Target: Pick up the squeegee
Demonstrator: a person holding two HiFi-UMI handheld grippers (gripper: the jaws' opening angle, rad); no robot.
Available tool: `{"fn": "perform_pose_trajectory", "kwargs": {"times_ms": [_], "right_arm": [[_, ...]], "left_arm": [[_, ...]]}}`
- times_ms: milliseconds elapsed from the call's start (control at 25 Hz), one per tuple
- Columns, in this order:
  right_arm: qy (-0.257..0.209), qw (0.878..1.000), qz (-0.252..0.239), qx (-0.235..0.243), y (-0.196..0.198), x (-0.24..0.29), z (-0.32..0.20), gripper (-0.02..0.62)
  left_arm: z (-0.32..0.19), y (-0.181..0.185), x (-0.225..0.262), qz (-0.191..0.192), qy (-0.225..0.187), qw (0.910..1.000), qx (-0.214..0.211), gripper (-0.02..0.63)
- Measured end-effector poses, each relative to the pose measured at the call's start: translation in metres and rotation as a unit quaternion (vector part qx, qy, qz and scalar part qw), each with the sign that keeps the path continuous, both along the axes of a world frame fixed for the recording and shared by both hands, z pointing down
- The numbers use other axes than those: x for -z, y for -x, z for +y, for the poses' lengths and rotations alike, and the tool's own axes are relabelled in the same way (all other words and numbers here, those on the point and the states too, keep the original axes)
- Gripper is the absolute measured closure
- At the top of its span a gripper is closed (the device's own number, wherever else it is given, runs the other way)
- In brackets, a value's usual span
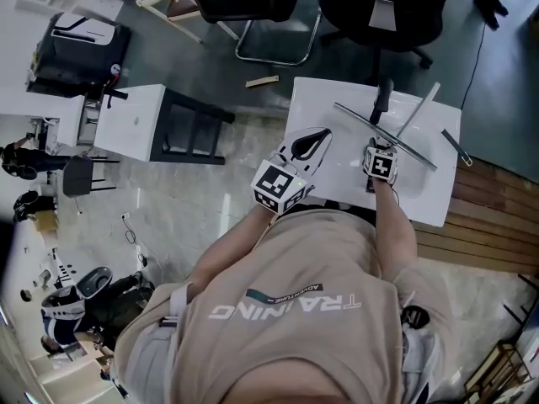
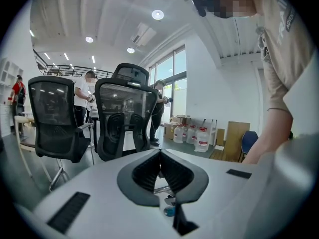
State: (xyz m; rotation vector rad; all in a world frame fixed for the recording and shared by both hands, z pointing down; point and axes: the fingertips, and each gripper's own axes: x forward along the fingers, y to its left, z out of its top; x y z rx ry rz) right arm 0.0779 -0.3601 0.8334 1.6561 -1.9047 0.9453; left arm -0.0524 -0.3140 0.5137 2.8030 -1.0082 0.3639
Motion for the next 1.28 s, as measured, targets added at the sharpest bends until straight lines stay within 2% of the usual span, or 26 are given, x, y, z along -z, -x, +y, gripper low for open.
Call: {"fn": "perform_pose_trajectory", "kwargs": {"times_ms": [280, 520, 680, 800, 1040, 1280], "right_arm": [[0.001, 0.999, -0.006, 0.038, 0.011, 0.030, 0.017, 0.492], [-0.022, 0.993, -0.005, 0.113, 0.025, 0.072, 0.038, 0.492], [-0.044, 0.986, 0.016, 0.161, 0.031, 0.107, 0.051, 0.492], [-0.055, 0.982, 0.012, 0.180, 0.029, 0.131, 0.061, 0.492], [-0.066, 0.981, 0.010, 0.184, 0.023, 0.168, 0.077, 0.492], [-0.110, 0.980, -0.006, 0.165, 0.011, 0.225, 0.078, 0.492]], "left_arm": [[-0.009, 0.000, 0.005, 0.029, 0.002, 0.9996, 0.004, 0.594], [-0.012, 0.007, 0.010, 0.053, 0.001, 0.9986, 0.008, 0.594], [-0.009, 0.028, 0.012, 0.058, 0.002, 0.9982, 0.011, 0.594], [-0.010, 0.049, 0.017, 0.086, 0.011, 0.9958, 0.030, 0.594], [-0.018, 0.074, 0.012, 0.097, 0.021, 0.9942, 0.043, 0.592], [-0.029, 0.074, 0.020, 0.079, -0.004, 0.9961, 0.039, 0.594]]}}
